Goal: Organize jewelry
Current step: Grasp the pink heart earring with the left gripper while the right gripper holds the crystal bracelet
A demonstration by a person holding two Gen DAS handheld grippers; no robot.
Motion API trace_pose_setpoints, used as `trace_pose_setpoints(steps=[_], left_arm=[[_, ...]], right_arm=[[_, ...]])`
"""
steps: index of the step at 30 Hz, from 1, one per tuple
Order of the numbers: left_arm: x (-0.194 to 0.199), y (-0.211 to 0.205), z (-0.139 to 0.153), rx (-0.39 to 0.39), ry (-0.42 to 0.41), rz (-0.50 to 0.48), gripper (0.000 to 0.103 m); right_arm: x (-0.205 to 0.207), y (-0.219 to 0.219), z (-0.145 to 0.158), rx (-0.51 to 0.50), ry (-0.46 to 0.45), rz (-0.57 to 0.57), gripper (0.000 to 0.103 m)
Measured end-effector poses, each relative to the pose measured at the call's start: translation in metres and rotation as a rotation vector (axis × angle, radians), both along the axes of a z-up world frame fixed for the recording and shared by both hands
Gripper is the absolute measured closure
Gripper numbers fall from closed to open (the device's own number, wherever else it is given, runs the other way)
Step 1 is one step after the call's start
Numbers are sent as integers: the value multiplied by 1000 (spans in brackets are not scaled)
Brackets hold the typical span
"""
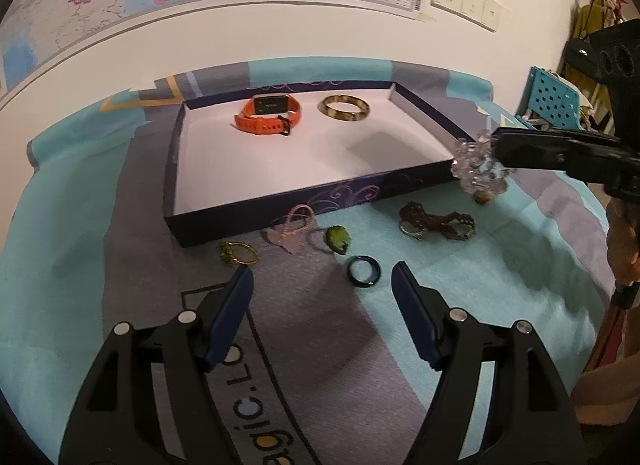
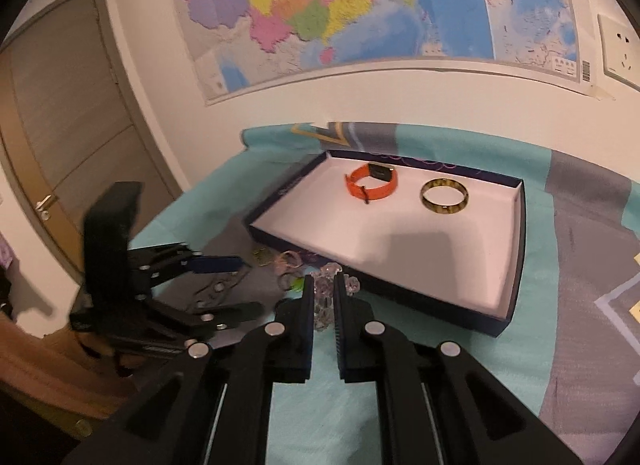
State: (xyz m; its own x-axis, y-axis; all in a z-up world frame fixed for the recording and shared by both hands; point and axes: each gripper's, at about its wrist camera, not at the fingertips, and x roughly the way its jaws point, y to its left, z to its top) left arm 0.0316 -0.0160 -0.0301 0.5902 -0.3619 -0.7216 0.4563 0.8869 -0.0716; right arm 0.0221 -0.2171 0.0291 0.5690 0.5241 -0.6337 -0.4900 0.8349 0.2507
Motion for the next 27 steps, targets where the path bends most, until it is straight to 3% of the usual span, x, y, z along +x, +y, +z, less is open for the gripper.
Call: trace_pose_setpoints(steps=[9, 16, 19, 22, 25, 27], left_arm=[[1, -14, -9, 1, 46, -68, 42], [8, -26, -15, 7, 74, -87, 59], [9, -33, -15, 16, 74, -96, 60], [11, -37, -15, 29, 70, -92, 65], [13, -37, -15, 33, 70, -85, 71], [13, -35, -15, 30, 71, -79, 76]], right_arm=[[-14, 1, -47, -59, 131, 14, 95], [-18, 0, -61, -83, 149, 3, 94], [-17, -1, -63, -106, 148, -8, 87], [-16, 0, -64, -96, 147, -11, 69], [-14, 6, -66, -99, 145, -4, 68], [-13, 9, -66, -104, 142, 3, 74]])
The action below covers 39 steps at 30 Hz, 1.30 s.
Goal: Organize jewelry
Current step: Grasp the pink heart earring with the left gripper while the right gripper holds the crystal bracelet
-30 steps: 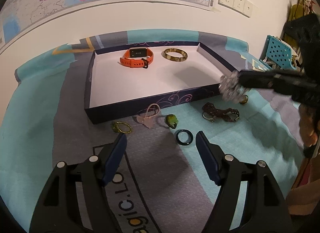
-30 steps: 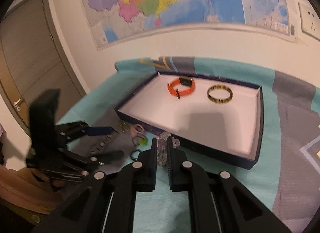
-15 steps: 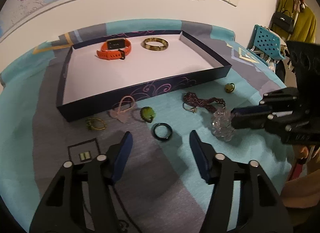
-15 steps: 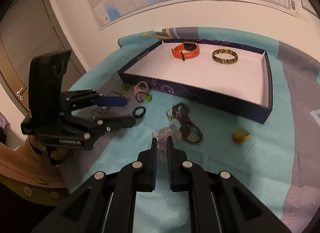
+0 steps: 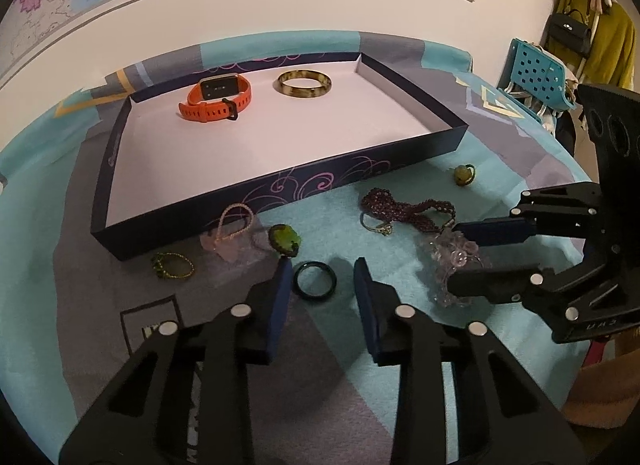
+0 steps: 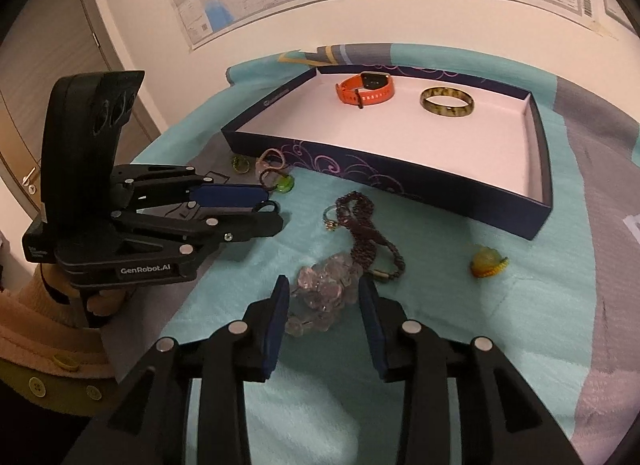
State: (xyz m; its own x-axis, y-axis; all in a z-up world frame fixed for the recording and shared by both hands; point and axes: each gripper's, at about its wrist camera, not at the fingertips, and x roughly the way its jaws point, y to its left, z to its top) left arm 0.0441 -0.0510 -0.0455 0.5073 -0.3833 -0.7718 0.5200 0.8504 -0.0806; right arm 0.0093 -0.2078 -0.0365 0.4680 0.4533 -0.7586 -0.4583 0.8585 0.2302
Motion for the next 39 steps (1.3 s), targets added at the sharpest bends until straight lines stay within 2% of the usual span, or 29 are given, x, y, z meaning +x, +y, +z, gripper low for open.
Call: trace_pose_setpoints(steps=[1, 3, 5, 9, 13, 19, 24, 29, 33, 39], left_arm=[[0, 1, 0, 2, 0, 5, 81], [0, 5, 0, -13, 15, 3, 81], [-4, 10, 1, -32, 30, -15, 80], [-16, 20, 5, -47, 18, -47, 78], [-17, 34, 14, -52, -19, -17, 69], [-1, 45, 20, -32, -57, 48, 67], [5, 43, 19, -47, -51, 40, 67], [15, 35, 18, -5, -92, 60, 67], [29, 37, 12, 1, -54, 96, 68], [36, 31, 3, 16, -24, 93, 72]], right_arm=[[0, 1, 0, -1, -1, 4, 77], [-1, 3, 1, -12, -7, 10, 85], [-4, 5, 2, -20, -15, 21, 87], [-8, 5, 4, -22, -21, 31, 88], [-7, 3, 5, -15, -23, 23, 88], [-7, 3, 6, -15, -21, 20, 88], [-6, 1, 5, -11, -13, 11, 88], [-6, 2, 4, -5, -13, 9, 88], [-7, 2, 3, 0, -10, 8, 88], [-7, 1, 3, 7, -9, 3, 88]])
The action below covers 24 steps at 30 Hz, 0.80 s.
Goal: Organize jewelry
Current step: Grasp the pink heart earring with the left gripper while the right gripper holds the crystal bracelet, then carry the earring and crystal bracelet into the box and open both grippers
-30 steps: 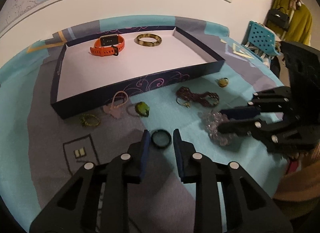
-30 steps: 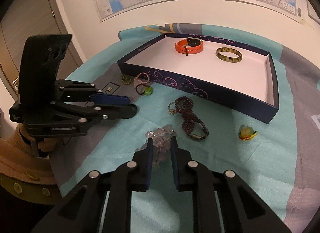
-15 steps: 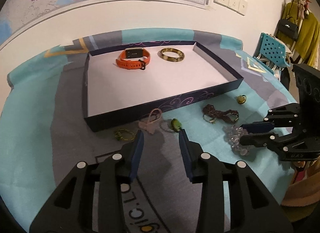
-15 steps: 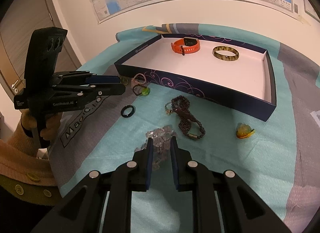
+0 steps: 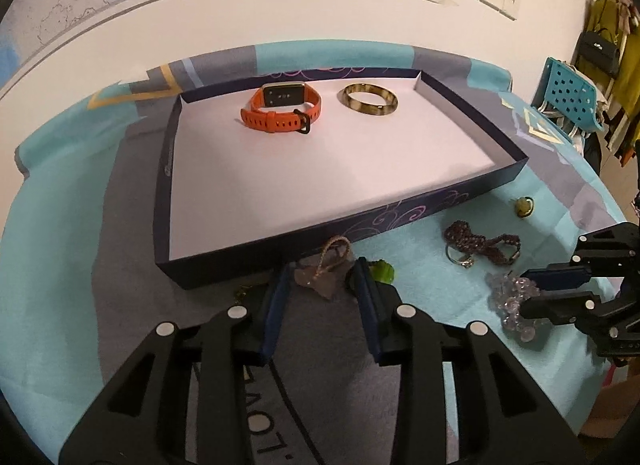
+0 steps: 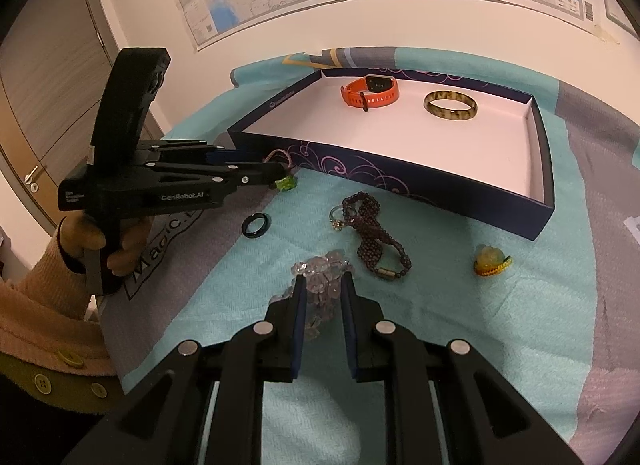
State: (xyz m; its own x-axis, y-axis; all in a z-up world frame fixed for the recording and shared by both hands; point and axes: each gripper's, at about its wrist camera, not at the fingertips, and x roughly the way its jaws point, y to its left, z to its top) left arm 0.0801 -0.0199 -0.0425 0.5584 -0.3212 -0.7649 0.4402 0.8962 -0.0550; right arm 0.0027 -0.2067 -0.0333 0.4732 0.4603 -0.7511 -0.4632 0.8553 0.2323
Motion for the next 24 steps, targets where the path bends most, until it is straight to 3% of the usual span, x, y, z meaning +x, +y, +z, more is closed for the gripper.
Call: trace_pose_setpoints(steps=[3, 13, 24], left_arm=[[0, 1, -1, -23, 19, -4, 83], [-11, 15, 14, -113, 25, 8, 83], [-6, 17, 51, -157, -54, 6, 83]], right_arm=[[0, 0, 0, -1, -4, 0, 88], [-1, -5, 15, 30, -29, -1, 88], [21, -10, 53, 27, -129, -27, 88]])
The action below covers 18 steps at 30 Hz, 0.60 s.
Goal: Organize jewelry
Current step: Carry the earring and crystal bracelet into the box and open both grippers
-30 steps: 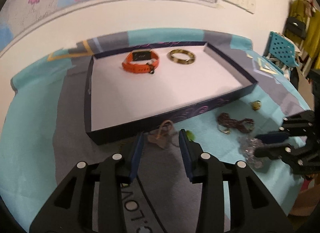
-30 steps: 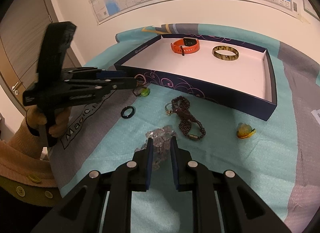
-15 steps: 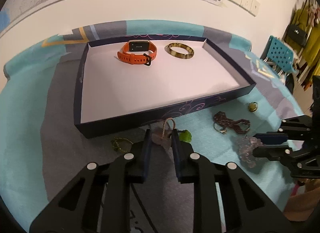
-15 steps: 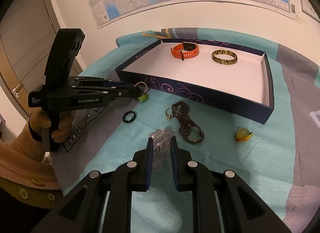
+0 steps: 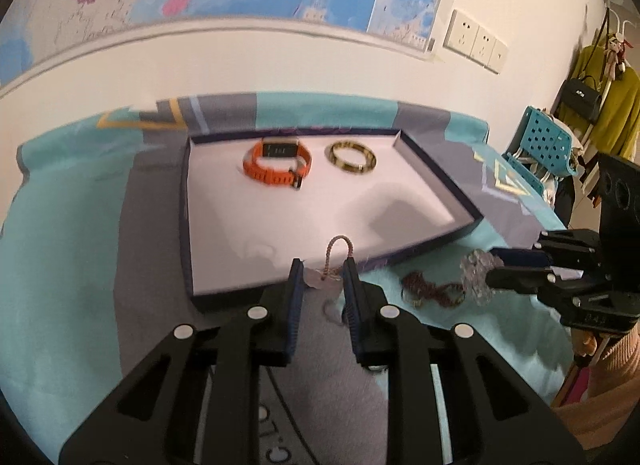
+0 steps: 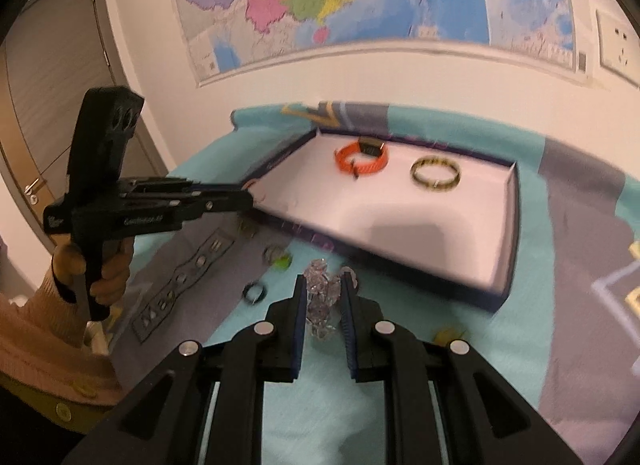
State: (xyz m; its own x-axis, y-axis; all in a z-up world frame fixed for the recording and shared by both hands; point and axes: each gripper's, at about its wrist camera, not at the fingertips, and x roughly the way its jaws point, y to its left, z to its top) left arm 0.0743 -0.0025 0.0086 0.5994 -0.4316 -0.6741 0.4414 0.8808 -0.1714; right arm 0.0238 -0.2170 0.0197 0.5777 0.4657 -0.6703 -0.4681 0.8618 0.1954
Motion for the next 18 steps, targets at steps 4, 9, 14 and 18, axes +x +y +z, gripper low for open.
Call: trace_pose_setpoints(steps=[4, 9, 14, 18], left_arm=[[17, -9, 7, 10, -23, 3, 83], [45, -19, 2, 23, -6, 21, 83], [72, -25, -14, 38, 43, 44, 83], [90, -26, -26, 46, 84, 62, 83]], right_arm=[[23, -6, 13, 2, -35, -28, 88], [61, -8, 17, -5, -44, -64, 88], [95, -3, 3, -36, -1, -96, 88], [118, -1, -14, -52, 42, -115, 88]])
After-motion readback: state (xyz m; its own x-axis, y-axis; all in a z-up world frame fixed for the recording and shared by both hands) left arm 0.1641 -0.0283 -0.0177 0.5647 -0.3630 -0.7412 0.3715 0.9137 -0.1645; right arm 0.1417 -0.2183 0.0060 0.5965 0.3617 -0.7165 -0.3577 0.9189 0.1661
